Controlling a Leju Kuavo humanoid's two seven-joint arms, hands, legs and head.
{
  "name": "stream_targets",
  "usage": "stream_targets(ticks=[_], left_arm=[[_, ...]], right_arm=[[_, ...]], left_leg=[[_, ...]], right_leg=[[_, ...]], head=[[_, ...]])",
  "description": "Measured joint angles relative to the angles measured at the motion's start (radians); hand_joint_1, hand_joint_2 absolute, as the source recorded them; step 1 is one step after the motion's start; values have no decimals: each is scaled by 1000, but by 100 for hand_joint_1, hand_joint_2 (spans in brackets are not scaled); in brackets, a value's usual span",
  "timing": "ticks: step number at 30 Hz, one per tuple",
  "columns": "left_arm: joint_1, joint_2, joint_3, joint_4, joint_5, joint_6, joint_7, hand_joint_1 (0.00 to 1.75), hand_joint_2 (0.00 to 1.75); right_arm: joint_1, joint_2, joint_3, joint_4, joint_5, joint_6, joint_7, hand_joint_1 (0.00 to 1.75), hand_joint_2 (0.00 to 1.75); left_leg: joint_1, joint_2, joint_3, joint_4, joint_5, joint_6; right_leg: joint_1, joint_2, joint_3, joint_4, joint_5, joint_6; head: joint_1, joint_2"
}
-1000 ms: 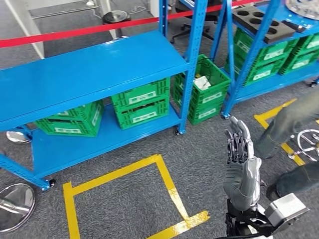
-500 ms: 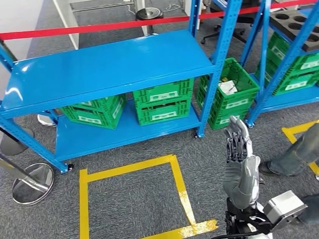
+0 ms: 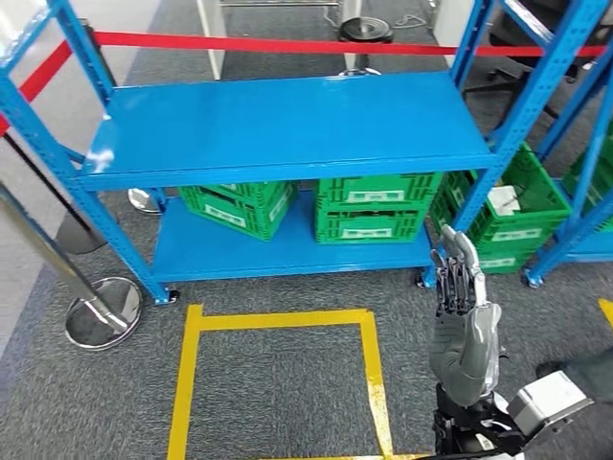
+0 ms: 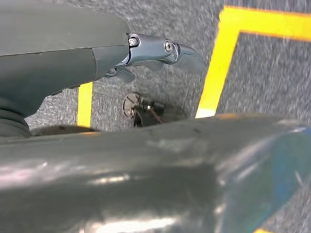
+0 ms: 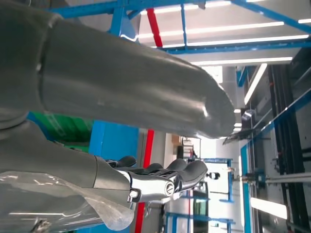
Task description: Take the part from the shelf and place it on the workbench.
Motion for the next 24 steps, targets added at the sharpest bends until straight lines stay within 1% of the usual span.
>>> stream_targets(ticks=[1, 2, 3, 4, 5, 6, 9, 11, 15, 16, 17, 20, 21, 22, 24], left_arm=[[-1, 0, 0, 0, 0, 0, 0, 0, 0], [-2, 0, 0, 0, 0, 0, 0, 0, 0], [-1, 0, 0, 0, 0, 0, 0, 0, 0], [0, 1, 0, 0, 0, 0, 0, 0, 0], [2, 1, 1, 0, 0, 0, 0, 0, 0], [5, 2, 1, 0, 0, 0, 0, 0, 0], [7, 3, 1, 0, 0, 1, 0, 0, 0], [7, 3, 1, 0, 0, 0, 0, 0, 0], [6, 3, 3, 0, 0, -1, -2, 0, 0], [6, 3, 3, 0, 0, -2, -3, 0, 0], [6, 3, 4, 0, 0, -4, -5, 0, 0], [6, 3, 6, 0, 0, -8, -9, 0, 0], [6, 3, 6, 0, 0, -9, -9, 0, 0], [5, 3, 6, 0, 0, -11, -10, 0, 0], [5, 3, 7, 0, 0, -13, -10, 0, 0]], right_arm=[[0, 0, 0, 0, 0, 0, 0, 0, 0], [1, 0, 0, 0, 0, 0, 0, 0, 0], [1, 0, 0, 0, -1, 0, 0, 0, 0], [0, 0, 0, 0, -3, 1, 0, 0, 0], [0, 0, 0, 0, -6, 2, 1, 0, 0], [-2, 0, 0, 0, -9, 3, 2, 0, 0], [-4, 0, -1, 0, -12, 4, 3, 0, 0], [-5, 0, -1, 0, -12, 3, 3, 0, 0], [-5, 0, -2, 0, -12, 1, 2, 0, 0], [-5, 0, -2, 0, -12, 0, 2, 0, 0], [-5, 0, -2, 0, -11, 0, 1, 0, 0], [-6, 0, -2, 0, -11, -2, -1, 0, 0], [-6, 0, -2, 0, -11, -2, -1, 0, 0], [-6, 0, -2, 0, -11, -2, -2, 0, 0], [-7, 0, -2, 0, -11, -2, -3, 0, 0]], left_leg=[[0, -13, -2, 6, -3, -5], [0, -23, -6, 10, -4, -11], [0, -32, -10, 12, -4, -16], [0, -40, -13, 12, -2, -20], [2, -45, -12, 9, -1, -21], [2, -49, -11, 7, 2, -15], [-2, -48, -7, 1, 5, 13], [-2, -45, -6, 0, 5, 15], [0, -42, -4, -3, 5, 14], [0, -42, -4, -3, 5, 13], [1, -42, -4, -4, 4, 8], [4, -41, -3, -6, 2, -20], [4, -41, -4, -6, 2, -26], [5, -41, -4, -6, 1, -29], [4, -41, -4, -6, 1, -30]], right_leg=[[-4, 21, 25, -57, 22, -1], [-6, 37, 42, -92, 30, -3], [-6, 46, 49, -103, 26, -7], [-5, 41, 53, -108, 27, -12], [-4, 35, 54, -109, 28, -16], [-5, 31, 55, -112, 29, -18], [-8, 29, 57, -116, 31, -19], [-5, 30, 57, -116, 31, -21], [0, 31, 58, -116, 29, -27], [0, 31, 58, -116, 29, -28], [1, 31, 58, -115, 28, -29], [2, 31, 58, -115, 27, -30], [2, 31, 58, -115, 27, -30], [2, 31, 59, -115, 27, -30], [2, 31, 59, -115, 27, -30]], head=[[0, 0], [-1, 0], [-1, 0], [-1, 0], [-1, 0], [-1, 0], [-1, 0], [-1, 0], [0, 0], [0, 0], [0, 0], [0, 0], [0, 0], [0, 0], [0, 0]])
